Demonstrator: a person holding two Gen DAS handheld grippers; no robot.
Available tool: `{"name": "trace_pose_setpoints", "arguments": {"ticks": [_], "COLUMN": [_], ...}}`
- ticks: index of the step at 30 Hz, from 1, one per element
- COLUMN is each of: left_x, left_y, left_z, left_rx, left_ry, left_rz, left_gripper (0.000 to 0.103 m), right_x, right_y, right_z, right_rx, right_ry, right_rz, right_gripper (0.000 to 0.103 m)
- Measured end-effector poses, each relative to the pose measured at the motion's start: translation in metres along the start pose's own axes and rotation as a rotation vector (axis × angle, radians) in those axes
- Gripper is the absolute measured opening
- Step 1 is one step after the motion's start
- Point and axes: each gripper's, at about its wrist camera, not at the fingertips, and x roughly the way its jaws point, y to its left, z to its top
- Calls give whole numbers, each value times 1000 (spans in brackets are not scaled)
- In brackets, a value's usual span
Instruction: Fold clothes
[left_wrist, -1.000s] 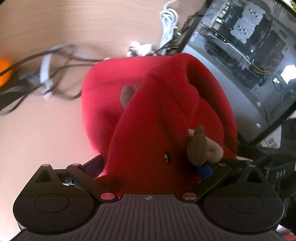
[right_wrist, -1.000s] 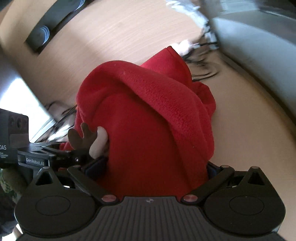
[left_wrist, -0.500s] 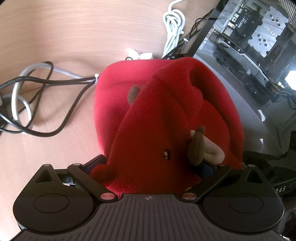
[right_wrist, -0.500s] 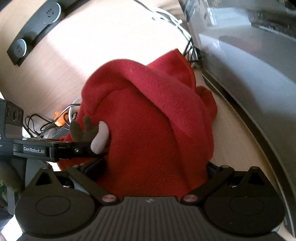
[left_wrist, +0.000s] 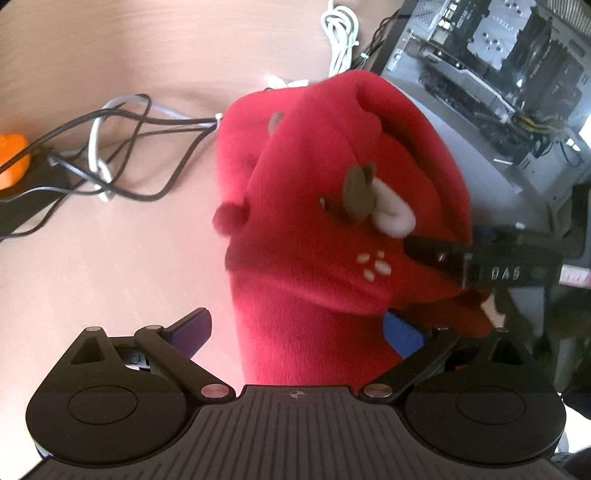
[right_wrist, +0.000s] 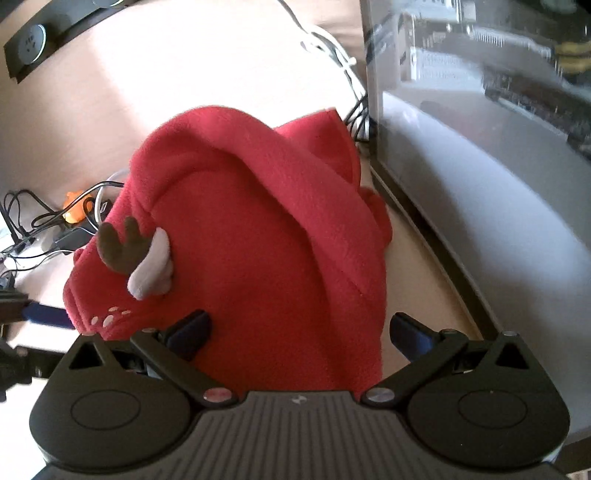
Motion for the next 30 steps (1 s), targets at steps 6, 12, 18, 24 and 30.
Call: {"name": "trace_pose_setpoints", "arguments": {"ticks": [6,12,18,24,30], "left_x": [-14,-15,-14,-14,-7], "left_y": [-12,-15,-3,-8,-7], "left_z": [-19,-45,-53,-57,-57], "left_rx": [86,236,293,347,344], "left_ry": [3,14,-8,-24,-18], "left_rz": [-3,82,140,164,200], "left_gripper": [101,102,102,102,102], "right_x": [-44,-94,-91,-125,-86], "right_y": [-3,22,66,62,54], "right_z": [-16,-63,-103,-105,-89], "right_rx": [21,-25,-120,4,-72], "right_ry": [-68,-84,-97,-175,-137], "right_rz": [44,-45,-347,-463,-474], "right_gripper": [103,103,103,103,103]}}
